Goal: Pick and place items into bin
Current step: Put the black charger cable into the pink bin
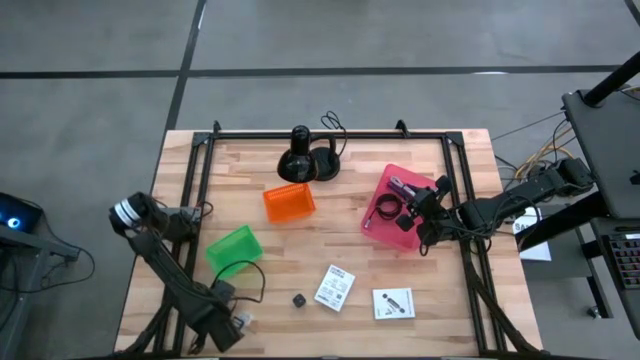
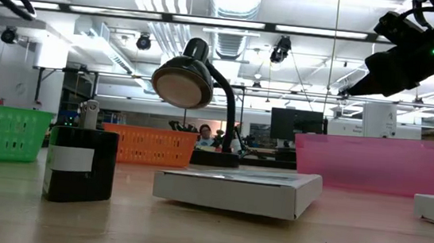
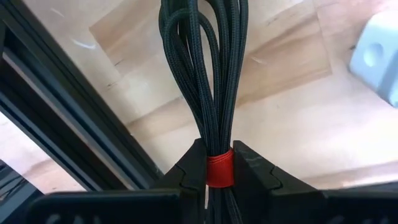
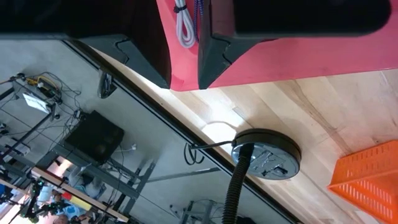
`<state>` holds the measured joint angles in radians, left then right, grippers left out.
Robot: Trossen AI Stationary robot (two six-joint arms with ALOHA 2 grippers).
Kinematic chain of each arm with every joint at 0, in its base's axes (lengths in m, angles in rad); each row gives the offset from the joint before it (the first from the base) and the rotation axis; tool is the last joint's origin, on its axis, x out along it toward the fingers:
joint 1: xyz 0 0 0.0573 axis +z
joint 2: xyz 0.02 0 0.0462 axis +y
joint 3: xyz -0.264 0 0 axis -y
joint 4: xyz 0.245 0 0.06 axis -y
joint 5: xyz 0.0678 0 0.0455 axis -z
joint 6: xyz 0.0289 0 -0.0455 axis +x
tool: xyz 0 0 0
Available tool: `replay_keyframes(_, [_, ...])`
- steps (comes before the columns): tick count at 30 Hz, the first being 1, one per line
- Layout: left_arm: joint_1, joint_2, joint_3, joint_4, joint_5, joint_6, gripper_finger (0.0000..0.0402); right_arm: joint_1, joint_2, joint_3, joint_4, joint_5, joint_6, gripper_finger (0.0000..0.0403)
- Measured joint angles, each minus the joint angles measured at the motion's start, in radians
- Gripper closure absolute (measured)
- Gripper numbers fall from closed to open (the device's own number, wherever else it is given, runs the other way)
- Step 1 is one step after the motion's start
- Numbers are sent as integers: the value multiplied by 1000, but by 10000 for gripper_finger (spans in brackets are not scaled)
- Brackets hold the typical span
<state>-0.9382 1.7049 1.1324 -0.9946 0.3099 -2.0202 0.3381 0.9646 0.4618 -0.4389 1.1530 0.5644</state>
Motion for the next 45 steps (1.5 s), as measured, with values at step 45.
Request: replay_keyframes(45, [127, -115, 204, -168, -769, 676, 364, 0, 0, 0, 2, 0, 2, 330])
